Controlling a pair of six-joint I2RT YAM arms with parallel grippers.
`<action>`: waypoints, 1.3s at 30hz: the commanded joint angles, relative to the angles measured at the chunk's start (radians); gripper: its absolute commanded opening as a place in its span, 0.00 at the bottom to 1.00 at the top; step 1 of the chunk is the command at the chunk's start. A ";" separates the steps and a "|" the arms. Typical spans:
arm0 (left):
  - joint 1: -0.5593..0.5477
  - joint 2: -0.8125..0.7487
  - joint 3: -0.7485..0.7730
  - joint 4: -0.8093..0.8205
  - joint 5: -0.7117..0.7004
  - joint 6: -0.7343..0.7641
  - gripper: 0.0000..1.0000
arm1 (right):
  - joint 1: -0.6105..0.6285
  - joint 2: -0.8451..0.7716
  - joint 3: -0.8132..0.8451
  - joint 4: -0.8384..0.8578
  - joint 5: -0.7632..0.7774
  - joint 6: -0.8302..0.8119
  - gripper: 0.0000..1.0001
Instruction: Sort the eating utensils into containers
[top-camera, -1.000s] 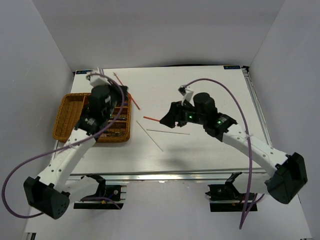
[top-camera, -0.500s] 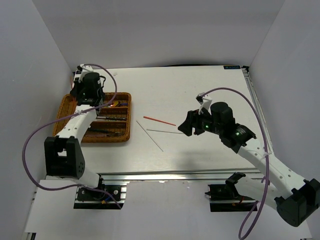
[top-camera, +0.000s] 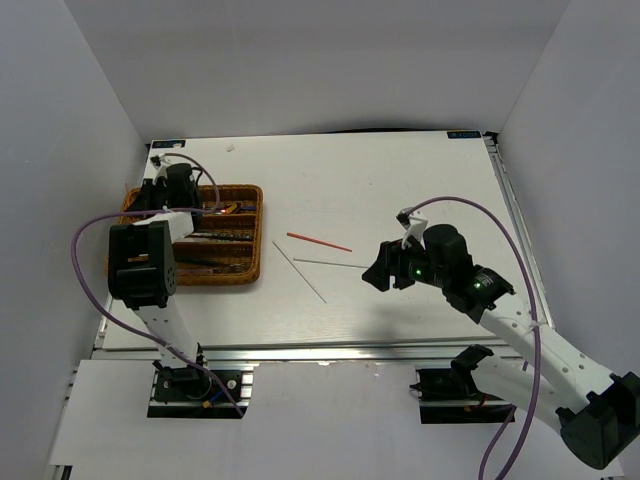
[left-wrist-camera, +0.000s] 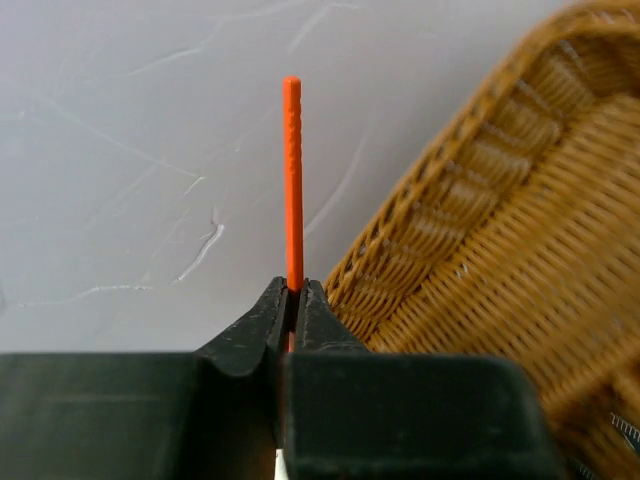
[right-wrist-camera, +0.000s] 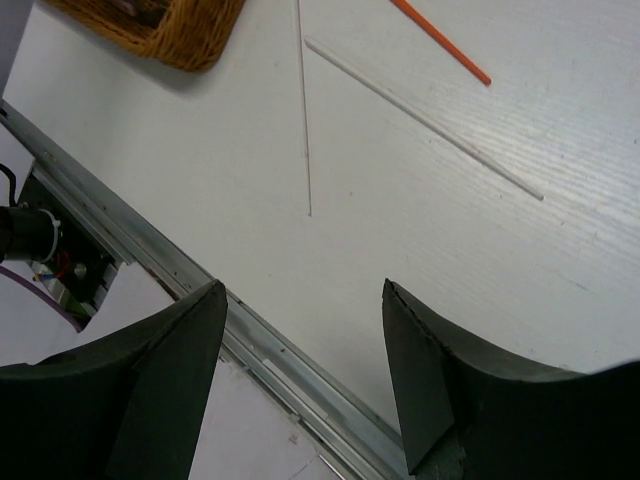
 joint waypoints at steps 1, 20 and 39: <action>0.013 -0.038 0.006 0.069 -0.007 -0.030 0.13 | -0.001 -0.042 -0.047 0.080 0.010 0.037 0.69; 0.016 -0.107 -0.051 -0.043 0.047 -0.220 0.64 | -0.001 0.059 -0.018 0.097 0.001 0.008 0.69; 0.015 -0.865 -0.217 -0.878 0.759 -0.983 0.98 | 0.293 0.835 0.529 -0.041 0.302 -0.131 0.66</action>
